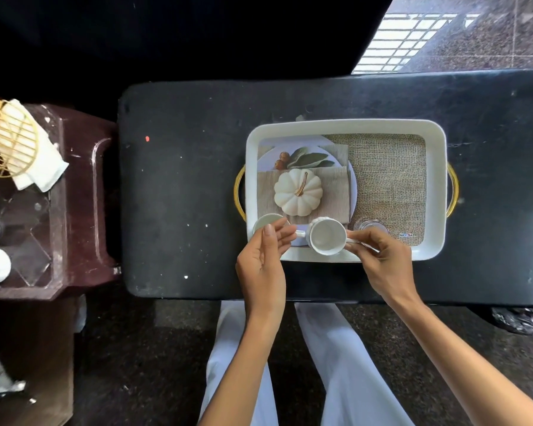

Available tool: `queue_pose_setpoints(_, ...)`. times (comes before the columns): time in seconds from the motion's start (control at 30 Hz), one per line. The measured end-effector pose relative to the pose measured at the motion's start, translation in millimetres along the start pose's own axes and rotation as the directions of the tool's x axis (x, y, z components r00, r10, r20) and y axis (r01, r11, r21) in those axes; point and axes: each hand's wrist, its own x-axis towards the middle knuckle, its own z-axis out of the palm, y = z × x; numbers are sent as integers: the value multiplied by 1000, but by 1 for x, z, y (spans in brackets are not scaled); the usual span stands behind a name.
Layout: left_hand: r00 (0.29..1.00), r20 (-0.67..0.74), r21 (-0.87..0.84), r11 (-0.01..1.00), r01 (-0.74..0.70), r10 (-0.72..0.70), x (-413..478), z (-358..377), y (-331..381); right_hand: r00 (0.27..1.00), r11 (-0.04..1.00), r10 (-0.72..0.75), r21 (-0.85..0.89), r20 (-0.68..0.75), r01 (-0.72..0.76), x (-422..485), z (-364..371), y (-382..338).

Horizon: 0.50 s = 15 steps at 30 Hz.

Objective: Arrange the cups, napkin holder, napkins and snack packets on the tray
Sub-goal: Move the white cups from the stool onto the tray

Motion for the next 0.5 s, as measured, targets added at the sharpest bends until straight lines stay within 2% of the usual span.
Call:
queue_pose_setpoints(0.13,999,45,-92,996,0,4,-1,-12,7,997,998,56,-46,52,-53,-4,-5,-11)
queue_pose_setpoints(0.27,998,60,-169,986,-12,23,0,-35,17,999,994,39,-101,-27,-42,-13,-13,-42)
queue_pose_setpoints(0.37,998,19,-155,987,-51,54,3,-61,25,998,998,3,-69,-67,-8,-20,-5,-74)
queue_pose_setpoints(0.5,991,-88,-126,986,-110,99,8,-109,37,999,999,-41,-9,20,42,-23,37,-120)
